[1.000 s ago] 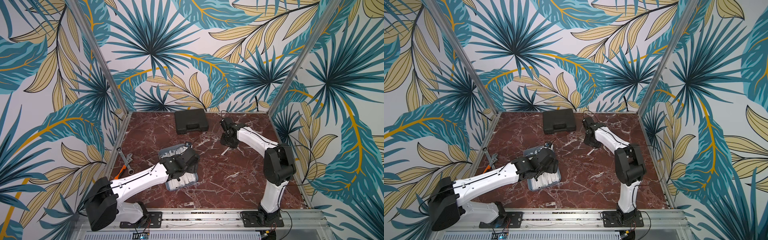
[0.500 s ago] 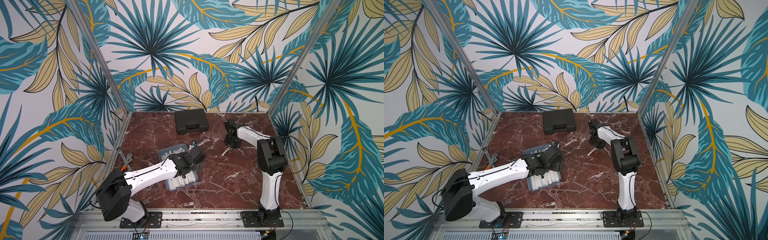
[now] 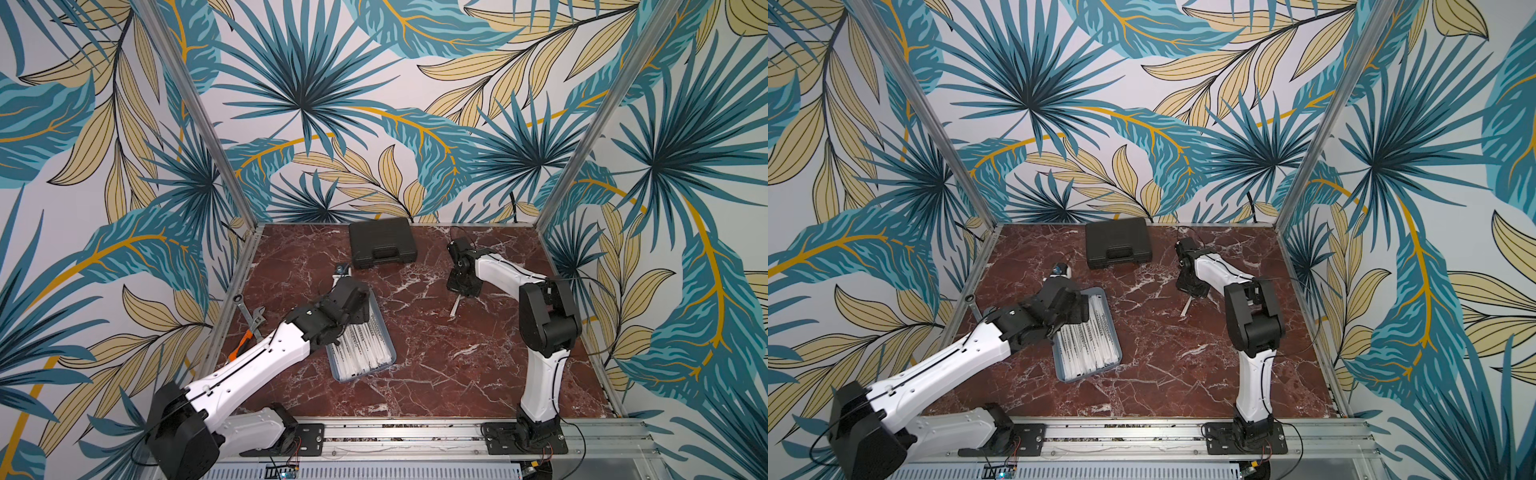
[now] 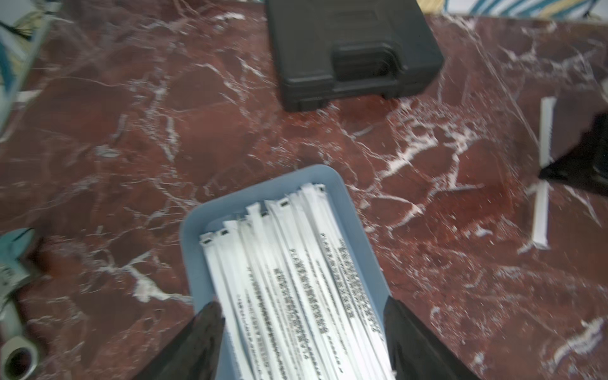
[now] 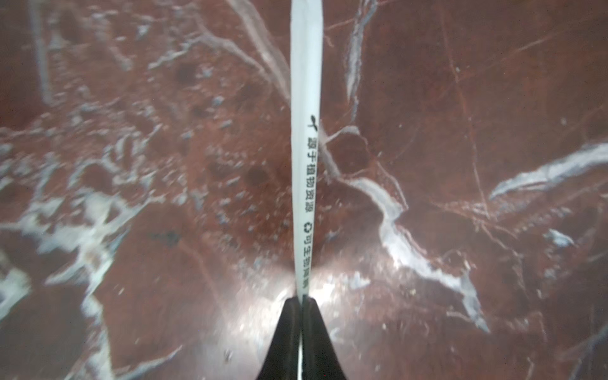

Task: Put the straws into the storage box
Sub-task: Pick up the straw from the center of the board, then place the straw in the storage box.

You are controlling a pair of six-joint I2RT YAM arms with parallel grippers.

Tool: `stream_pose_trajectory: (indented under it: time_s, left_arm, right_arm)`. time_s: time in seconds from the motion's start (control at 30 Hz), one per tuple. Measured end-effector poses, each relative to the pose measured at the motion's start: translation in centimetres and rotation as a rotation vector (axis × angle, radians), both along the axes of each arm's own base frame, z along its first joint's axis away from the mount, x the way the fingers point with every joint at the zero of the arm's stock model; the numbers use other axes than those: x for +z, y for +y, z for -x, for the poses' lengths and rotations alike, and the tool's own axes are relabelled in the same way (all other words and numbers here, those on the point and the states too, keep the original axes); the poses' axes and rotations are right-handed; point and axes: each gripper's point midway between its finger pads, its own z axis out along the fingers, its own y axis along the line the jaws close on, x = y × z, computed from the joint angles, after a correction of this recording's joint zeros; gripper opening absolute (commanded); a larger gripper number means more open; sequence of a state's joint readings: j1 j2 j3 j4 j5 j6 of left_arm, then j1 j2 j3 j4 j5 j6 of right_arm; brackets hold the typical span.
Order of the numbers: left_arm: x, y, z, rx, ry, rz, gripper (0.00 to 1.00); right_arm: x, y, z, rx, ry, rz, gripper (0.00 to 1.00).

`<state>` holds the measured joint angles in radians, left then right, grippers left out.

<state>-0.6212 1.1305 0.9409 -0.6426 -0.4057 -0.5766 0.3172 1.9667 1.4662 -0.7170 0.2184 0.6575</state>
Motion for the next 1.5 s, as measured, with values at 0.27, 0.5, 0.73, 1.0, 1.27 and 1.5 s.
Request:
stream_pose_trajectory:
  time_s: [0.27, 0.5, 0.73, 1.0, 1.27, 1.5]
  left_arm:
    - [2.3, 8.8, 1.4, 0.238, -0.051, 0.022, 0.81]
    - [-0.8, 10.4, 2.9, 0.281, 0.037, 0.009, 0.81]
    - [-1.2, 10.3, 3.2, 0.274, 0.053, 0.021, 0.81]
    - [-1.7, 10.1, 3.3, 0.267, 0.064, 0.030, 0.81]
    - [-1.5, 10.2, 3.6, 0.269, 0.060, 0.029, 0.81]
    - [0.1, 11.9, 5.2, 0.314, -0.002, 0.004, 0.87]
  right_arm:
    - [7.9, 20.6, 8.0, 0.498, -0.152, -0.103, 0.07]
    - [6.6, 33.5, 14.1, 0.779, -0.101, -0.200, 0.07]
    - [1.0, 34.3, 14.6, 0.790, 0.039, -0.171, 0.07]
    - [-0.2, 33.7, 14.7, 0.789, 0.063, -0.129, 0.28]
    - [1.9, 32.8, 14.4, 0.790, 0.035, -0.137, 0.31]
    - [12.8, 22.0, 12.3, 0.653, -0.268, -0.125, 0.93]
